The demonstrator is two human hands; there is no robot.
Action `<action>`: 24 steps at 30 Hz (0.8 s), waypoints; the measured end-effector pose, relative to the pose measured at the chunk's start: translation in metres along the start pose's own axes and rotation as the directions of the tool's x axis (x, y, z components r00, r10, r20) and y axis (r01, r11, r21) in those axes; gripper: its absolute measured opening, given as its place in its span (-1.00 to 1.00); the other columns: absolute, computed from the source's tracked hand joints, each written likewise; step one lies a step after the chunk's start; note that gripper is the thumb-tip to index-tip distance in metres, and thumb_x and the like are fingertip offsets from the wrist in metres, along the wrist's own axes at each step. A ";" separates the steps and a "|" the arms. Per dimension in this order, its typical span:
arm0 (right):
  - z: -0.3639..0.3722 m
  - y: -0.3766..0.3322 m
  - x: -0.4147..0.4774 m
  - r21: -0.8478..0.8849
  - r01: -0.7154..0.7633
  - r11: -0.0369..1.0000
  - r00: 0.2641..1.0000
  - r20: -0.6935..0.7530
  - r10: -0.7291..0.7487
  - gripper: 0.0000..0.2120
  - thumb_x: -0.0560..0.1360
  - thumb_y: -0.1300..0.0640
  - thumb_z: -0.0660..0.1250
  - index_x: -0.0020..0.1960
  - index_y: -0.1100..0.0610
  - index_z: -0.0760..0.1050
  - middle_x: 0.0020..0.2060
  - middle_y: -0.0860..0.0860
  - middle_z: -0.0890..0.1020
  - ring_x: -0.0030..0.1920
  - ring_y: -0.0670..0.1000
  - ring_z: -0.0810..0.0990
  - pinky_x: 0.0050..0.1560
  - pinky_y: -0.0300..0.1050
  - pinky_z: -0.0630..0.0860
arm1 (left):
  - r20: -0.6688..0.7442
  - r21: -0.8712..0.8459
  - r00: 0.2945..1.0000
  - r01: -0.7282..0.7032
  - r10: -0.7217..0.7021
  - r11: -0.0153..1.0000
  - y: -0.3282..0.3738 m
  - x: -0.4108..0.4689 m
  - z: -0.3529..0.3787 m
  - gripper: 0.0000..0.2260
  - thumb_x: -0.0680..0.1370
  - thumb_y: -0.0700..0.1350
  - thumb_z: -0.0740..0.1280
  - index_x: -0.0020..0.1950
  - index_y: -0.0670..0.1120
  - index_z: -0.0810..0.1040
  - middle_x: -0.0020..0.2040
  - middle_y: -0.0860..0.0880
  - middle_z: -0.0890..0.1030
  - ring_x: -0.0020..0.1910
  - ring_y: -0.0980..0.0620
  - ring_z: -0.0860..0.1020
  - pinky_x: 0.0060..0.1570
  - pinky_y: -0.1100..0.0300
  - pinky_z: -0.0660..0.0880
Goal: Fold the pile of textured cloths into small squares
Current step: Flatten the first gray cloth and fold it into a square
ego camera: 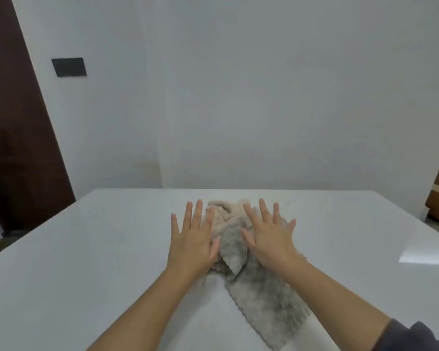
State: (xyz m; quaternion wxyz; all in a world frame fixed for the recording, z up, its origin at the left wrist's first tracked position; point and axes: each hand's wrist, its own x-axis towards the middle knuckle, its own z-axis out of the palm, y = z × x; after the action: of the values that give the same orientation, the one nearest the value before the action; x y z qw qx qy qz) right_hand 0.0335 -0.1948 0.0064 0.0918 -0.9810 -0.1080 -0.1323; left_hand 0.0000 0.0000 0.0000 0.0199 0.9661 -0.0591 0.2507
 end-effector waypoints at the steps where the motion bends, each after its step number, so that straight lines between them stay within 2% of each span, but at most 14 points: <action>1: 0.005 0.001 -0.008 0.006 -0.041 0.999 0.998 0.057 0.041 -0.39 0.58 -0.34 -0.15 0.55 -0.24 -0.26 0.57 -0.03 -0.26 0.54 0.21 -0.30 0.39 0.49 -0.13 | 0.050 -0.020 0.999 0.005 -0.004 1.000 0.001 -0.007 0.003 -0.34 0.54 0.25 -0.16 0.60 0.00 0.02 0.60 -0.10 -0.05 0.57 -0.12 -0.14 0.46 -0.26 -0.06; 2: 0.010 0.003 -0.013 0.016 -0.064 0.998 0.993 0.105 0.062 -0.38 0.56 -0.37 -0.15 0.54 -0.27 -0.27 0.57 -0.03 -0.27 0.54 0.22 -0.30 0.38 0.50 -0.12 | 0.099 -0.035 0.995 -0.018 0.021 0.999 0.004 -0.011 0.006 -0.34 0.52 0.27 -0.20 0.59 0.05 -0.10 0.60 -0.06 -0.16 0.56 -0.09 -0.24 0.48 -0.23 -0.14; 4: 0.029 0.008 -0.021 0.032 -0.102 0.994 0.980 0.177 0.094 -0.36 0.53 -0.42 -0.15 0.52 -0.31 -0.29 0.56 -0.04 -0.29 0.54 0.23 -0.31 0.37 0.51 -0.09 | 0.180 -0.086 0.982 -0.033 0.048 0.996 0.008 -0.019 0.018 -0.38 0.55 0.28 -0.15 0.56 0.15 -0.24 0.58 -0.01 -0.29 0.54 -0.05 -0.33 0.49 -0.19 -0.16; 6: 0.046 0.005 -0.019 0.034 -0.088 0.995 0.977 0.199 0.080 -0.35 0.51 -0.44 -0.15 0.51 -0.33 -0.30 0.56 -0.05 -0.30 0.53 0.25 -0.32 0.37 0.52 -0.06 | 0.231 -0.175 0.971 -0.023 0.064 0.984 0.013 -0.021 0.032 -0.41 0.60 0.26 -0.03 0.55 0.22 -0.24 0.57 0.02 -0.30 0.54 -0.03 -0.31 0.50 -0.19 -0.12; 8: 0.058 0.001 -0.009 0.038 -0.073 0.997 0.980 0.186 0.065 -0.35 0.52 -0.44 -0.16 0.51 -0.32 -0.31 0.55 -0.05 -0.31 0.52 0.26 -0.34 0.37 0.52 -0.08 | 0.264 -0.219 0.963 0.010 0.050 0.976 0.013 -0.016 0.047 -0.42 0.61 0.24 0.01 0.55 0.25 -0.21 0.57 0.03 -0.30 0.55 -0.03 -0.29 0.50 -0.18 -0.08; 14: 0.088 -0.008 0.044 0.014 -0.066 0.998 0.990 0.130 0.064 -0.36 0.53 -0.41 -0.18 0.52 -0.29 -0.33 0.56 -0.03 -0.29 0.52 0.27 -0.35 0.36 0.54 -0.15 | 0.267 -0.156 0.964 0.045 -0.002 0.987 -0.014 0.028 0.095 -0.40 0.62 0.26 -0.02 0.56 0.19 -0.25 0.58 -0.01 -0.27 0.55 -0.07 -0.26 0.51 -0.14 -0.04; 19: 0.113 -0.013 0.101 -0.015 -0.100 0.995 0.990 0.098 0.101 -0.36 0.53 -0.41 -0.19 0.53 -0.28 -0.31 0.57 0.00 -0.24 0.52 0.28 -0.33 0.35 0.56 -0.15 | 0.273 -0.194 0.962 0.061 -0.005 0.979 -0.039 0.076 0.127 -0.40 0.62 0.25 -0.01 0.56 0.19 -0.23 0.59 -0.02 -0.24 0.56 -0.07 -0.22 0.50 -0.16 -0.03; 24: 0.123 -0.015 0.121 -0.018 -0.143 0.990 0.987 0.075 0.144 -0.35 0.53 -0.42 -0.21 0.54 -0.25 -0.28 0.58 -0.01 -0.21 0.53 0.27 -0.32 0.34 0.56 -0.17 | 0.299 -0.152 0.954 0.049 -0.001 0.987 -0.049 0.103 0.138 -0.41 0.63 0.21 0.01 0.56 0.17 -0.22 0.59 -0.03 -0.22 0.56 -0.08 -0.21 0.49 -0.19 -0.04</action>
State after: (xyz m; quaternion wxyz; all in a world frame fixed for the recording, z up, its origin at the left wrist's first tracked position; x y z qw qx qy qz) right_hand 0.1730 -0.1319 -0.0738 0.0906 -0.9911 -0.0397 -0.0887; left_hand 0.1616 0.0290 -0.0706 0.0901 0.9889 -0.0687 0.0963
